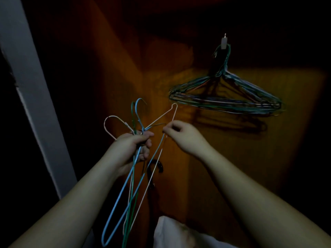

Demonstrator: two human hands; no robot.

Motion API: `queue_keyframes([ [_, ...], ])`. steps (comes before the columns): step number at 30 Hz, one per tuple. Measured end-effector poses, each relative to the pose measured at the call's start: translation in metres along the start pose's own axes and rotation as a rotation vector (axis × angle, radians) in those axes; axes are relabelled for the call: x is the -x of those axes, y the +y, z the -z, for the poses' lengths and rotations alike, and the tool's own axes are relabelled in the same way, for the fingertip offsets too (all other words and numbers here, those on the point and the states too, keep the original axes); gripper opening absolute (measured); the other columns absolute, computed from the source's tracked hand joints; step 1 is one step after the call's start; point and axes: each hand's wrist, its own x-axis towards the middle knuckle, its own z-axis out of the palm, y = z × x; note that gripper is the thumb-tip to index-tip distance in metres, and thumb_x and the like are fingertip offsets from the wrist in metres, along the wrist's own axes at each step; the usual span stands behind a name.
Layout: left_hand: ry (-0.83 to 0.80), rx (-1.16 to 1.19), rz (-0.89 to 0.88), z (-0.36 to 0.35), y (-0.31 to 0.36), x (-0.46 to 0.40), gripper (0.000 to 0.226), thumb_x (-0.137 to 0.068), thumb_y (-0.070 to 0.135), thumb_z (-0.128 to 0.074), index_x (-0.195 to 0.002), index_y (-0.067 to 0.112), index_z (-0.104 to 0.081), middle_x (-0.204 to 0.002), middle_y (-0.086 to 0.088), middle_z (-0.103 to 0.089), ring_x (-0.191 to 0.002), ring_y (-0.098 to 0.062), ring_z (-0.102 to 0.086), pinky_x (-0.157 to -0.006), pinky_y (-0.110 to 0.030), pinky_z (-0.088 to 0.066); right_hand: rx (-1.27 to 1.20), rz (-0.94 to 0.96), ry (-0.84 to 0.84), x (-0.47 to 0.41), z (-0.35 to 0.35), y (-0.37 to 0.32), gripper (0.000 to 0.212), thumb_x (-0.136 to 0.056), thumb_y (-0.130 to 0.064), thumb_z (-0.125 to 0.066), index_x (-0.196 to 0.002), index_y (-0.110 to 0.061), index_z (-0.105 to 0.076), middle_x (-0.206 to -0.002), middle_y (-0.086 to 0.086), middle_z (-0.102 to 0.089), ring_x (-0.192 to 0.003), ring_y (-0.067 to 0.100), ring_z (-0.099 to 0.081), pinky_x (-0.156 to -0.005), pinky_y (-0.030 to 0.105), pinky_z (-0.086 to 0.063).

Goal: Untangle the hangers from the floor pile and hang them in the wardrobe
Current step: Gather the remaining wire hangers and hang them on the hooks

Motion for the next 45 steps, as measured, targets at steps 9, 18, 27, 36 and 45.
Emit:
queue_keyframes([
  [9,-0.048,-0.184,0.07,0.015,-0.032,0.01,0.019,-0.099,0.018,-0.052,-0.109,0.008,-0.064,-0.067,0.0,-0.055,-0.037,-0.011,-0.043,-0.035,-0.017,-0.026,-0.372,-0.21,0.024,0.048,-0.07,0.02,0.016,-0.097,-0.033,-0.055,-0.088,-0.03,-0.068,-0.08,-0.016,-0.065,-0.072,-0.009,-0.055,-0.067,0.013,-0.04],
  [18,-0.029,-0.397,0.089,0.023,-0.052,0.011,0.026,-0.1,0.017,-0.047,-0.092,0.002,-0.066,-0.083,-0.025,-0.069,-0.048,-0.021,-0.054,-0.043,-0.023,-0.038,-0.758,-0.406,-0.122,0.051,-0.082,0.017,0.02,-0.092,-0.029,-0.062,-0.105,-0.018,-0.073,-0.099,-0.001,-0.074,-0.1,0.014,-0.064,-0.089,0.034,-0.043],
  [27,-0.028,-0.468,0.125,0.023,-0.054,0.019,0.023,-0.101,0.022,-0.05,-0.107,0.006,-0.065,-0.092,-0.018,-0.074,-0.078,-0.029,-0.074,-0.062,-0.035,-0.06,-1.016,-0.433,-0.13,0.058,-0.095,0.007,0.008,-0.094,-0.011,-0.06,-0.101,-0.008,-0.061,-0.075,-0.005,-0.071,-0.065,0.01,-0.065,-0.055,0.023,-0.048],
  [36,-0.014,-0.849,0.009,0.038,-0.068,0.013,0.025,-0.103,0.028,-0.045,-0.091,0.016,-0.063,-0.065,0.001,-0.069,-0.035,-0.005,-0.051,-0.04,-0.018,-0.037,-0.896,-0.637,0.085,0.067,-0.094,0.019,0.023,-0.102,-0.03,-0.047,-0.094,-0.012,-0.058,-0.079,0.003,-0.066,-0.068,0.013,-0.061,-0.06,0.03,-0.056],
  [45,0.194,-0.917,-0.038,0.056,-0.071,0.003,0.045,-0.103,0.031,-0.045,-0.069,0.008,-0.065,-0.051,0.002,-0.053,-0.048,-0.015,-0.049,-0.05,-0.025,-0.032,-0.555,-0.638,0.047,0.078,-0.056,0.045,0.036,-0.104,-0.04,-0.035,-0.088,-0.019,-0.059,-0.059,-0.003,-0.039,-0.047,0.01,-0.03,-0.044,0.019,-0.021],
])
